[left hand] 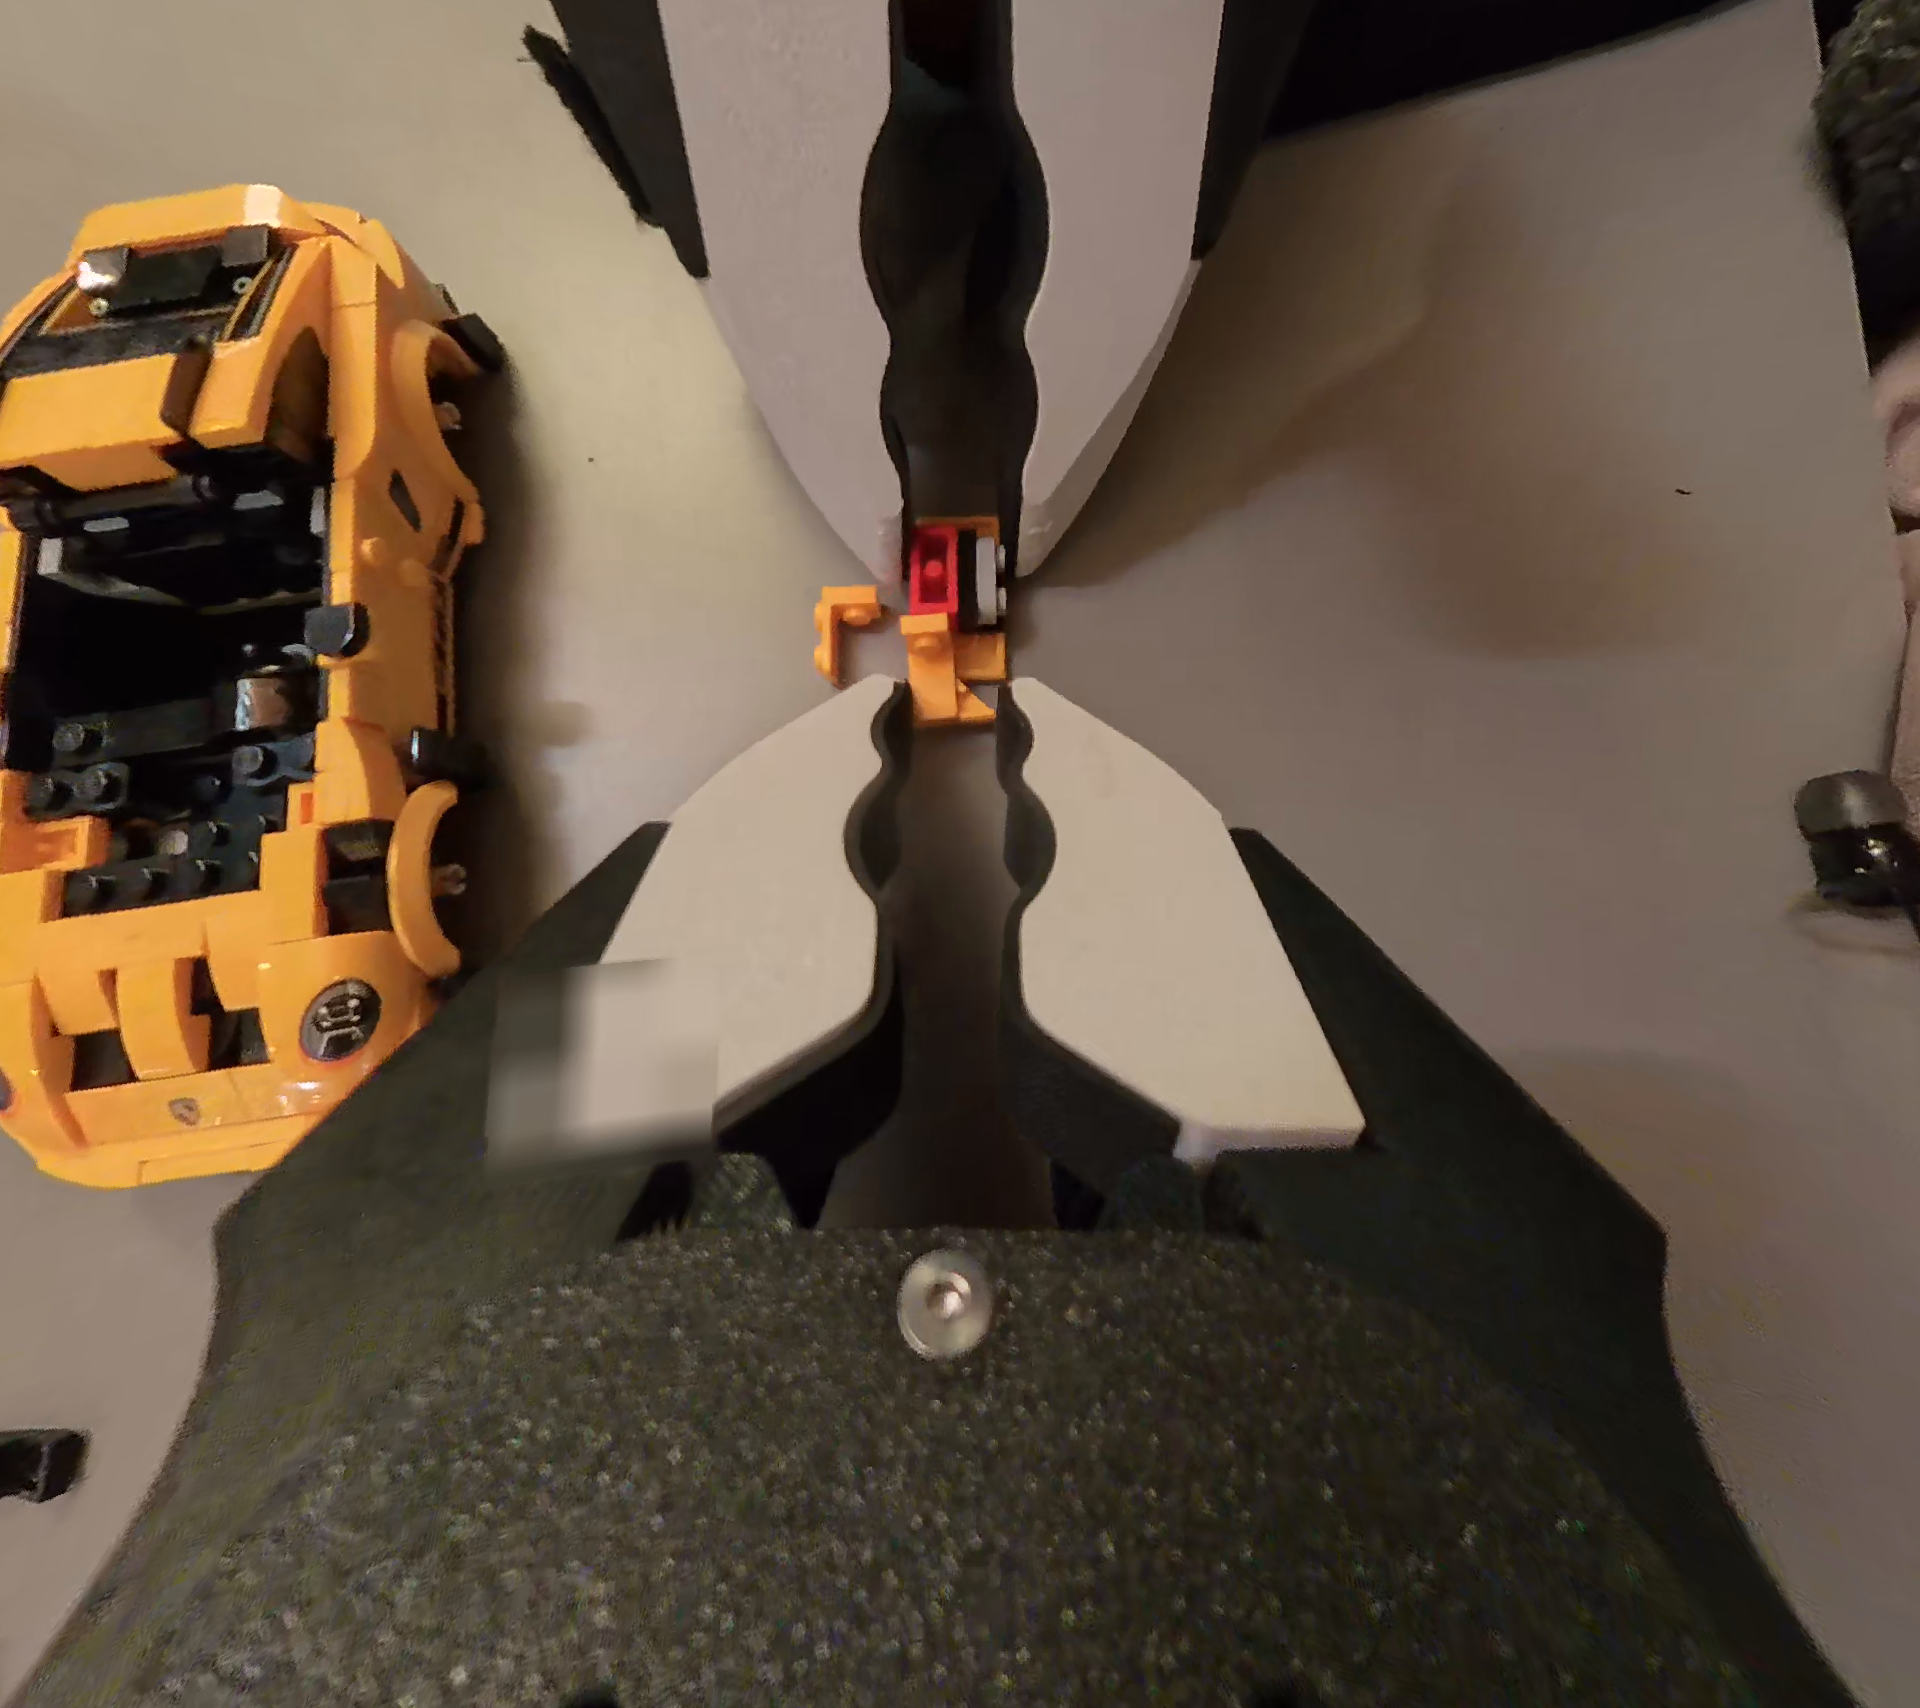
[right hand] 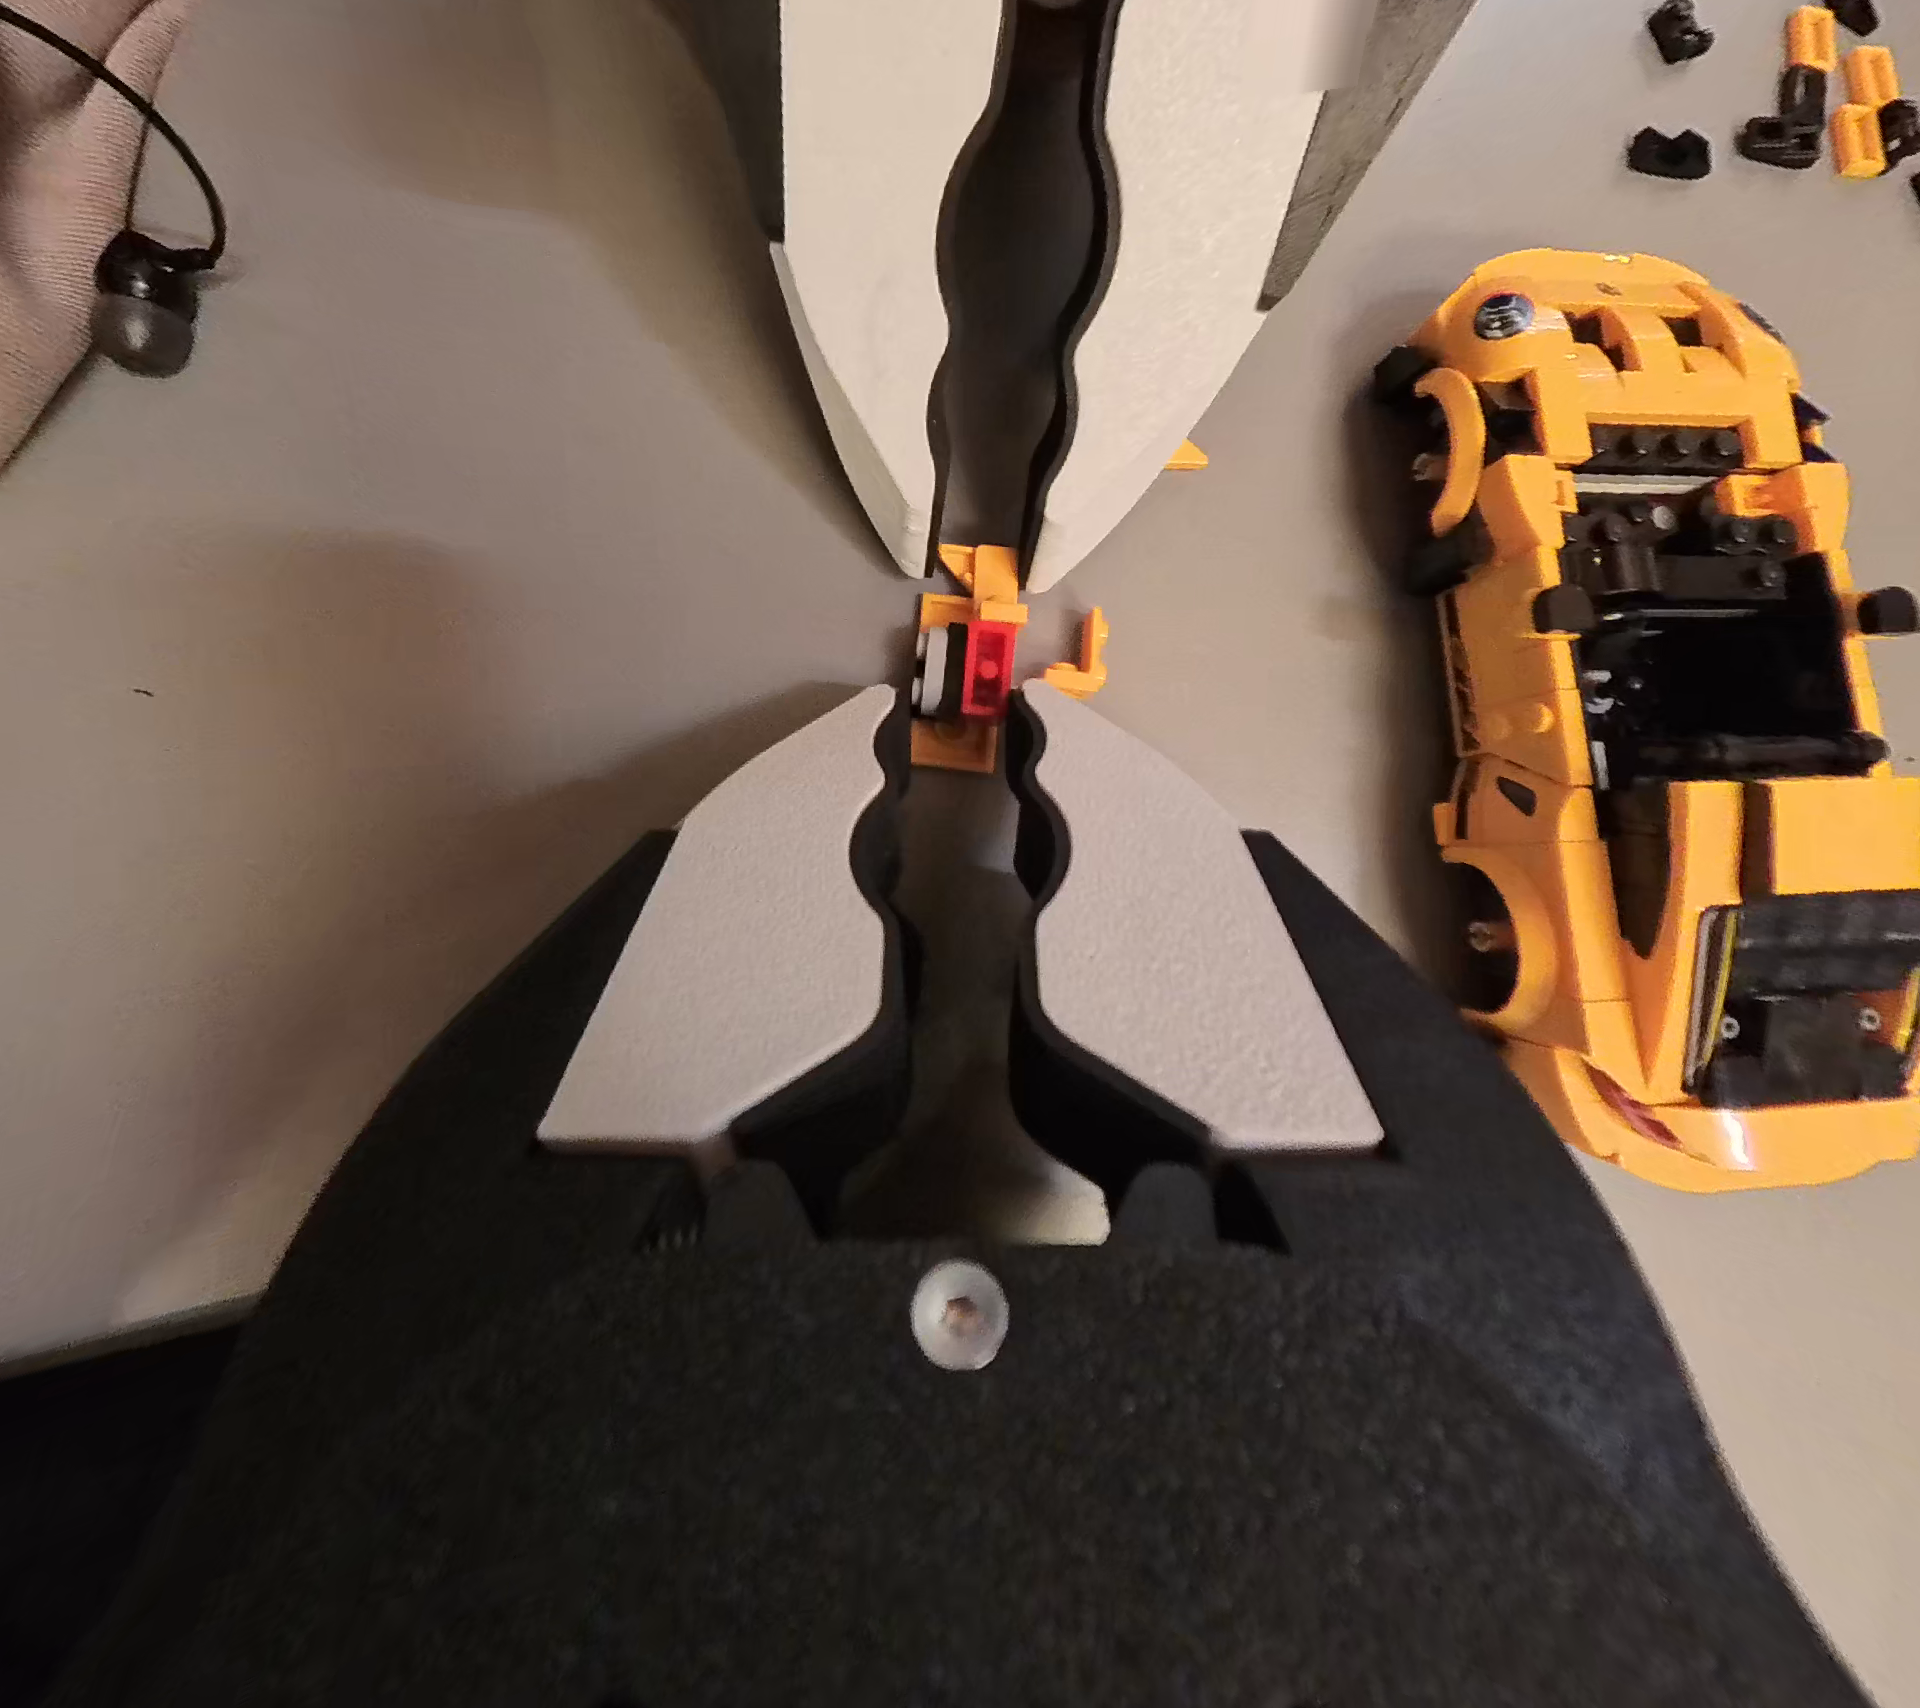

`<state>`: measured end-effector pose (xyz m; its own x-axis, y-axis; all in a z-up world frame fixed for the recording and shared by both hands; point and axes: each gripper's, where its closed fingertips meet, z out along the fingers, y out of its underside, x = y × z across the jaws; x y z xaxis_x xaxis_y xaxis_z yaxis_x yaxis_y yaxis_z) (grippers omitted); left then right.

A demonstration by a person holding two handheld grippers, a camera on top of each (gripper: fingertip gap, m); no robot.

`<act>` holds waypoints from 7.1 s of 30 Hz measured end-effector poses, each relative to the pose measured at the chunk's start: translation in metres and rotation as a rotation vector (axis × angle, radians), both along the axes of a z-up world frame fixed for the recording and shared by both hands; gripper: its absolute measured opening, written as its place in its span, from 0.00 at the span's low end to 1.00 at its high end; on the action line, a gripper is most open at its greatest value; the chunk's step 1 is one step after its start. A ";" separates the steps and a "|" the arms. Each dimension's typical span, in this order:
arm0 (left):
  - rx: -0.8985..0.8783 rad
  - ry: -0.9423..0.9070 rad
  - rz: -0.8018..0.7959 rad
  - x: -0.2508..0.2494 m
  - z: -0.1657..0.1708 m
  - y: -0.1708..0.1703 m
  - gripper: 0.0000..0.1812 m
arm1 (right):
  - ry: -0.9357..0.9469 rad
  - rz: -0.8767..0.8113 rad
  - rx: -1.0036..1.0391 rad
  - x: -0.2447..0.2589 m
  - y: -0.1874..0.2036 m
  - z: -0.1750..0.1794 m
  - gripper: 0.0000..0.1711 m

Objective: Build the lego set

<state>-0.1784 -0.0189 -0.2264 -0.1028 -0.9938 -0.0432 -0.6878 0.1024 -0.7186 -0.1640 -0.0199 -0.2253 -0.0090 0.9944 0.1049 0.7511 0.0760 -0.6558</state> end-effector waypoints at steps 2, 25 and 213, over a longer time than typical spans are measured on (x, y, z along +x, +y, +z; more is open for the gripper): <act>0.002 0.002 -0.003 0.000 0.000 0.000 0.08 | 0.001 0.006 0.001 -0.001 -0.001 0.000 0.10; -0.067 0.000 -0.055 -0.001 0.002 -0.013 0.10 | 0.005 0.014 0.001 -0.001 -0.002 0.000 0.10; -0.202 -0.035 -0.070 -0.009 0.019 -0.004 0.17 | 0.134 -0.054 -0.078 -0.018 -0.004 0.020 0.10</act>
